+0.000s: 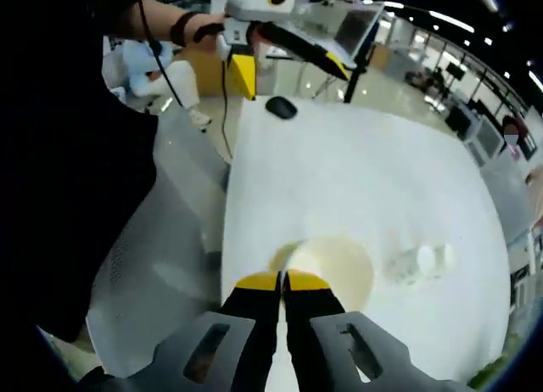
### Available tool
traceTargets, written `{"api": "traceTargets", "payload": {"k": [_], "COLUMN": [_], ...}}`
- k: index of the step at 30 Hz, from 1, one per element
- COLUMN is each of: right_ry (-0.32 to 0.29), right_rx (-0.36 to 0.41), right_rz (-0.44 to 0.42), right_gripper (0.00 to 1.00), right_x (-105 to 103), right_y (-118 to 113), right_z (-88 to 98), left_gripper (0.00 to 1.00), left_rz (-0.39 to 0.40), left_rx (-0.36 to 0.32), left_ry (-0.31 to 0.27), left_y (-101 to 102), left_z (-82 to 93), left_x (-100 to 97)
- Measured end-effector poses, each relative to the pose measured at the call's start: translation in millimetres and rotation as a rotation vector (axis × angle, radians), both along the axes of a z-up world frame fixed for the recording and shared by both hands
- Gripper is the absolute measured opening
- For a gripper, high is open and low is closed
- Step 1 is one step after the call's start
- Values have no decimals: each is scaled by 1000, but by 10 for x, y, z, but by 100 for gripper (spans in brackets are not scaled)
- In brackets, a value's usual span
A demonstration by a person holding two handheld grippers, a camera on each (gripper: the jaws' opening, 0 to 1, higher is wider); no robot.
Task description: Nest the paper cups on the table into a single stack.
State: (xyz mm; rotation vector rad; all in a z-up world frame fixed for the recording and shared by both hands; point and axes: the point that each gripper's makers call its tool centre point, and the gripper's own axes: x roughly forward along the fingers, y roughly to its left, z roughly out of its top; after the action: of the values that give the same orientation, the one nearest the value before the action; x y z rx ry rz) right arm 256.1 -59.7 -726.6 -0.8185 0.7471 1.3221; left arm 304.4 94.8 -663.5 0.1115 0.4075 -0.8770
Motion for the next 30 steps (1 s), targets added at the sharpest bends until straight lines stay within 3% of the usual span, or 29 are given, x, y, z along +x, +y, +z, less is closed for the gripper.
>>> {"api": "traceTargets", "payload": {"k": [17,30], "right_ry": [28,79], "right_rx": [-79,-59], "right_rz": [47,53], "right_gripper": [0,1], "right_x": [-8,-64], "right_y": [35,48], "right_z": [-274,-372], "left_gripper": [98,95], "left_rz": [-9,-10], "left_rx": [-9,-25], "left_ry": [45,63], "left_y": [-74,-90], "left_z": [-190,-229], "left_x": [-174,-234]}}
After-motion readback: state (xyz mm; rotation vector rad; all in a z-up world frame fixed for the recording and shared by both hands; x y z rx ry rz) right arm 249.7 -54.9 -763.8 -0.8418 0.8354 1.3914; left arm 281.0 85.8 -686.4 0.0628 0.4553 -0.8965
